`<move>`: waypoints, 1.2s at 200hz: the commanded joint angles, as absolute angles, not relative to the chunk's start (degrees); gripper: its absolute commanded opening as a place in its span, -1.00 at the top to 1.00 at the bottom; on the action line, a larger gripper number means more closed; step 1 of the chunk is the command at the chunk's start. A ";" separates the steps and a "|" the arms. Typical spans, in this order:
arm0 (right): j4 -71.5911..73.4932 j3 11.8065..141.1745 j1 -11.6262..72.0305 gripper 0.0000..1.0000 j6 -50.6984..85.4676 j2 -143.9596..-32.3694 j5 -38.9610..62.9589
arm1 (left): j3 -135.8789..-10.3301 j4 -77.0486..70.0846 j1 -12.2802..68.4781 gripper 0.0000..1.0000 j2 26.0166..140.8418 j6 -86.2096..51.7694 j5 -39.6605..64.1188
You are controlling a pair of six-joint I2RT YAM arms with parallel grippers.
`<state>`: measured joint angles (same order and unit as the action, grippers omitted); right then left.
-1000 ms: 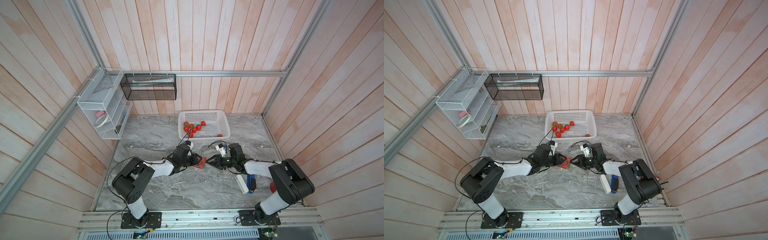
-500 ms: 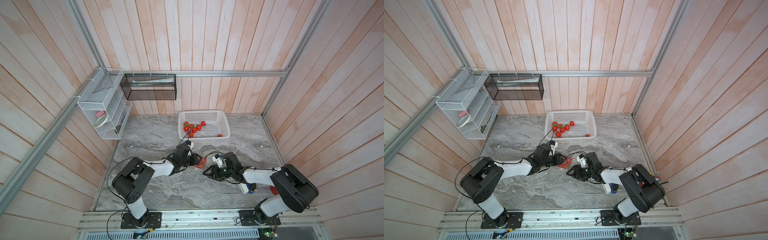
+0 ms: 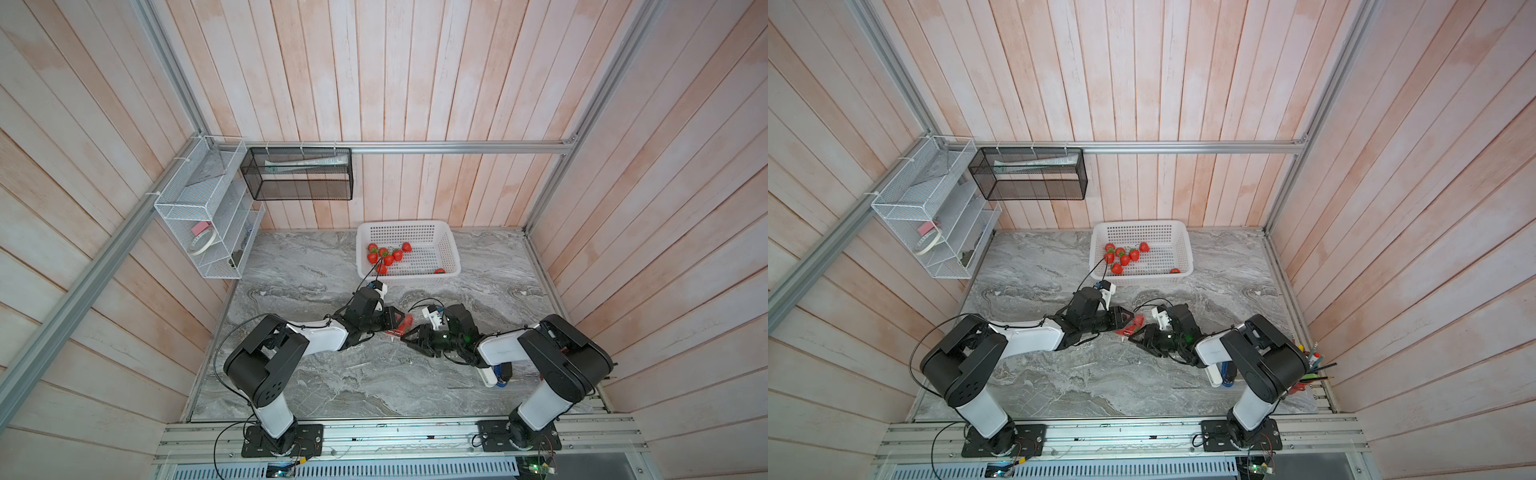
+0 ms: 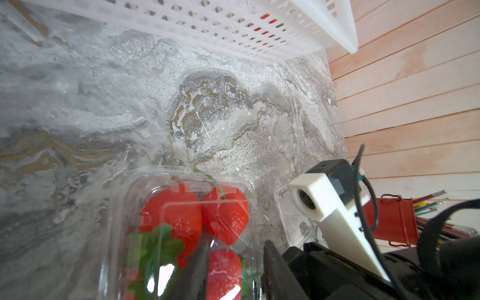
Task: Pack strawberries into containers
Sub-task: Close the packing box at the center of the board.
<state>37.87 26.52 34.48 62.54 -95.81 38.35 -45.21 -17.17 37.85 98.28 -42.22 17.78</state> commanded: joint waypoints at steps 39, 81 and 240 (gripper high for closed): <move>41.14 28.02 34.80 0.22 63.54 -97.91 38.11 | -43.51 -16.37 38.10 0.24 98.88 -41.57 18.34; 39.81 28.26 34.76 0.22 63.42 -97.92 37.42 | -43.51 -16.74 38.08 0.24 99.57 -41.71 18.50; 42.60 27.37 34.45 0.67 64.29 -99.56 38.93 | -44.12 -16.42 38.08 0.25 100.63 -41.66 18.73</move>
<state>40.16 27.29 34.46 63.72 -98.65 38.81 -44.88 -18.90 37.85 98.96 -42.22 18.22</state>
